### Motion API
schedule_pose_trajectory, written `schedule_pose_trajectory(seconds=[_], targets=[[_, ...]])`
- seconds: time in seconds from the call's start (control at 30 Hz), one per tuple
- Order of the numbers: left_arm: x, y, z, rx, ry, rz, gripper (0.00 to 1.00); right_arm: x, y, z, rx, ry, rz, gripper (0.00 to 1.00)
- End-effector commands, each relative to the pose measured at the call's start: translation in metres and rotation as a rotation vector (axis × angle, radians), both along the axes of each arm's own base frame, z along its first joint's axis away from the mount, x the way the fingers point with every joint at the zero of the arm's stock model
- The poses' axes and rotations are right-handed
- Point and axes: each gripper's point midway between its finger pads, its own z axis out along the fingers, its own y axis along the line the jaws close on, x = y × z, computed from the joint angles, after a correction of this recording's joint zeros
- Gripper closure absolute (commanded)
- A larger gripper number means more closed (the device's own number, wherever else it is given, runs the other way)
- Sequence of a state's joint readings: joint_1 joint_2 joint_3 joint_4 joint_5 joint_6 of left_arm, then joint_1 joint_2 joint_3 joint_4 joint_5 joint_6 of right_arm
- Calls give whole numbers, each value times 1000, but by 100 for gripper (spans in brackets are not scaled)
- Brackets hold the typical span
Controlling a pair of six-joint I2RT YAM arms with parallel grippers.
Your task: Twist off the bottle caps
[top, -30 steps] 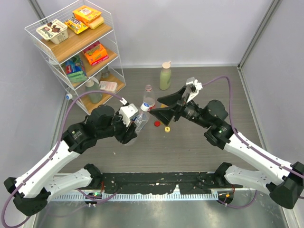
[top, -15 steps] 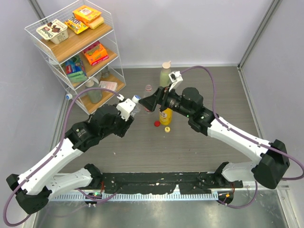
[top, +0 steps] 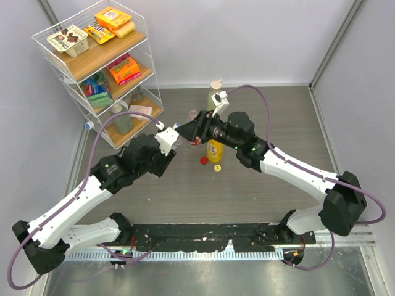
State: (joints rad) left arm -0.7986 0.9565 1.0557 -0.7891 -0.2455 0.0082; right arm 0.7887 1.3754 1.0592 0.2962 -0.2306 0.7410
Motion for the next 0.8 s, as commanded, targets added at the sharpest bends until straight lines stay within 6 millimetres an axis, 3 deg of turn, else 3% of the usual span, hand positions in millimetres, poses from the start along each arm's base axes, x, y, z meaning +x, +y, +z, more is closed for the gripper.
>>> schedule_pose_trajectory(seconds=[0.0,0.17,0.33,0.63,0.77], targets=[[2,-11,7,-60,-7,-2,100,-1,8,40,100,-53,22,32],[2,-12,6,-62,-3,-9,100,2,15,34,95,-38,31,46],[2,-12,3,-58,1,-6,100,2,19,30,91,-19,42,53],[0,-13,4,-63,7,-14,100,-4,15,24,77,-39,51,97],[-7,-18,10,-94,17,-58,100,-14,11,29,94,-88,82,98]])
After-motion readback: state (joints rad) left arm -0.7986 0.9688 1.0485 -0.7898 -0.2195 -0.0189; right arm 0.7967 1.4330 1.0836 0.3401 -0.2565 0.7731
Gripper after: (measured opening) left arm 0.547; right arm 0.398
